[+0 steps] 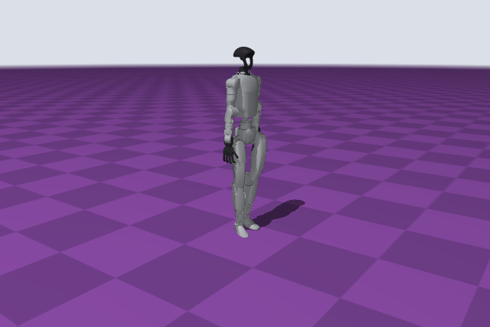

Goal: Upper body actions

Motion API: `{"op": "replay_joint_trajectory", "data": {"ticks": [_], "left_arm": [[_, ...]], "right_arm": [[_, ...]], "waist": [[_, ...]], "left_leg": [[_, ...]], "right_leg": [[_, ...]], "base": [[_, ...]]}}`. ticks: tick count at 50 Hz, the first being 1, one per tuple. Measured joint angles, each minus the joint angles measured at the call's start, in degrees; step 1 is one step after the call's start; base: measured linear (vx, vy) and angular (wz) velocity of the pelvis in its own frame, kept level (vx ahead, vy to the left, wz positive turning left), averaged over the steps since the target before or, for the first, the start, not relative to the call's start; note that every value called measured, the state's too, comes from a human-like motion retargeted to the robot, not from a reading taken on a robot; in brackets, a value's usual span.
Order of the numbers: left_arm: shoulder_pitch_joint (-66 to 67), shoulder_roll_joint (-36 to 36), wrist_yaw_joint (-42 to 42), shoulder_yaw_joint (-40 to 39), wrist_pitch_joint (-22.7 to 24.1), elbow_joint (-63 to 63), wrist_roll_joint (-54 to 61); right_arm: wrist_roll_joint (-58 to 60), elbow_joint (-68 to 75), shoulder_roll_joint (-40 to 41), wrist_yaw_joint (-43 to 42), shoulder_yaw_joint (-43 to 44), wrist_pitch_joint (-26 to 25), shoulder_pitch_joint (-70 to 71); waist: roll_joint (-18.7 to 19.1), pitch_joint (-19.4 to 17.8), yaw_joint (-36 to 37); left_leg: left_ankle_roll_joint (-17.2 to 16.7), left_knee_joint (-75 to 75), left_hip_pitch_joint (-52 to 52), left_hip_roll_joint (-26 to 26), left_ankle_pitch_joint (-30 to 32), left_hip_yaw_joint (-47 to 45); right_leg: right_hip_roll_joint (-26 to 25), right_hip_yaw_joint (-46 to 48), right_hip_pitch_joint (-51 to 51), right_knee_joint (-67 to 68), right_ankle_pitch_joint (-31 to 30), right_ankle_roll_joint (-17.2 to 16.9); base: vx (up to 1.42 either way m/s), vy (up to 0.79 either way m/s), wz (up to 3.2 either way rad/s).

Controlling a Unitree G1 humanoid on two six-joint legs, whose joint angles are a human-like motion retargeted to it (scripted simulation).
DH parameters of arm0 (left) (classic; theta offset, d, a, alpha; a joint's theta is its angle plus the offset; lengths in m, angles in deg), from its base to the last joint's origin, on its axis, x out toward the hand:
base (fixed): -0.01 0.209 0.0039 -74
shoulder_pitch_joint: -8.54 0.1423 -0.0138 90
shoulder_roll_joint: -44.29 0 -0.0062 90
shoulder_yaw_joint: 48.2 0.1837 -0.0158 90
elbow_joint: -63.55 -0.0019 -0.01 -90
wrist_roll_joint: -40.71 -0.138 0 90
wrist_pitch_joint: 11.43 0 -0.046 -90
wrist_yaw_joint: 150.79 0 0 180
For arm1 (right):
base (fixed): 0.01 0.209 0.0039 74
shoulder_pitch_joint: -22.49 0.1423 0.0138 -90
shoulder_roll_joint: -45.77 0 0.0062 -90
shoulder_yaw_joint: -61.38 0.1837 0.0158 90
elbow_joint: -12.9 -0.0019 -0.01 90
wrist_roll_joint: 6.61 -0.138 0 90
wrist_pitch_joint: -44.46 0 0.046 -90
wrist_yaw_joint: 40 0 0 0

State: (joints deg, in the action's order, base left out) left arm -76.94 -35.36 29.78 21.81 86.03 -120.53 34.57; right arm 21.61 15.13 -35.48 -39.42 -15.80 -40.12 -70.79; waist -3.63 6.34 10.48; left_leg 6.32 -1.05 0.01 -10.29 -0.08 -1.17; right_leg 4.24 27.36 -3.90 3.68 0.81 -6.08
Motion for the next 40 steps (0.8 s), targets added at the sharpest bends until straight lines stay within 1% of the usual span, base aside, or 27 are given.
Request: {"op": "replay_joint_trajectory", "data": {"ticks": [7,22,30,35,40], "left_arm": [[-0.3,0.5,0.33,-0.36,0.35,1.34,1.13],[0.34,0.51,1.0,-0.2,0.53,1.01,0.63],[0.63,0.45,0.8,-0.14,0.56,0.86,0.92],[-0.41,0.45,0.92,0.33,0.6,0.59,1.69],[-2.22,-0.1,1.27,2.07,0.66,0.53,1.58]], "right_arm": [[0.64,0.05,-0.28,0.16,0.01,-0.38,0.12],[-0.5,0.4,-0.12,-0.54,0.15,-0.2,-0.46],[0.05,-0.2,-0.54,-0.67,-0.05,-0.05,-0.4],[0.03,-1.28,-0.77,-0.54,0.09,0.23,0.0],[-0.42,-2.93,-0.63,-0.78,0.32,0.73,0.24]], "waist": [[-0.11,0.48,1.09],[-0.24,0.09,1.3],[-0.32,-0.54,0.99],[-0.33,-1.49,0.45],[-0.34,-3.84,-1.71]], "left_leg": [[-0.32,0.01,-0.43,-0.07,0.07,0.7],[-0.33,-0.21,-0.41,-0.02,0.07,0.85],[0.14,-0.12,-0.27,0.04,-0.12,-0.51],[0.86,-0.51,-0.13,-0.08,-0.23,-2.96],[2.01,-1.19,0.54,-0.27,-0.11,-5.93]], "right_leg": [[-0.42,0.77,0.28,-0.56,-0.09,0.81],[-1.1,1.01,0.44,-0.68,-0.93,2.17],[-0.46,-0.34,-0.83,1.5,-1.23,2.41],[0.03,-2.93,-2.51,3.03,-2.23,2.47],[-0.12,-6.35,-4.12,3.86,-4.93,3.11]], "base": [[0.0,0.0,0.0],[0.0,0.0,0.0],[-0.01,0.01,-0.12],[-0.06,0.04,-0.46],[-0.14,0.01,-0.57]]}}
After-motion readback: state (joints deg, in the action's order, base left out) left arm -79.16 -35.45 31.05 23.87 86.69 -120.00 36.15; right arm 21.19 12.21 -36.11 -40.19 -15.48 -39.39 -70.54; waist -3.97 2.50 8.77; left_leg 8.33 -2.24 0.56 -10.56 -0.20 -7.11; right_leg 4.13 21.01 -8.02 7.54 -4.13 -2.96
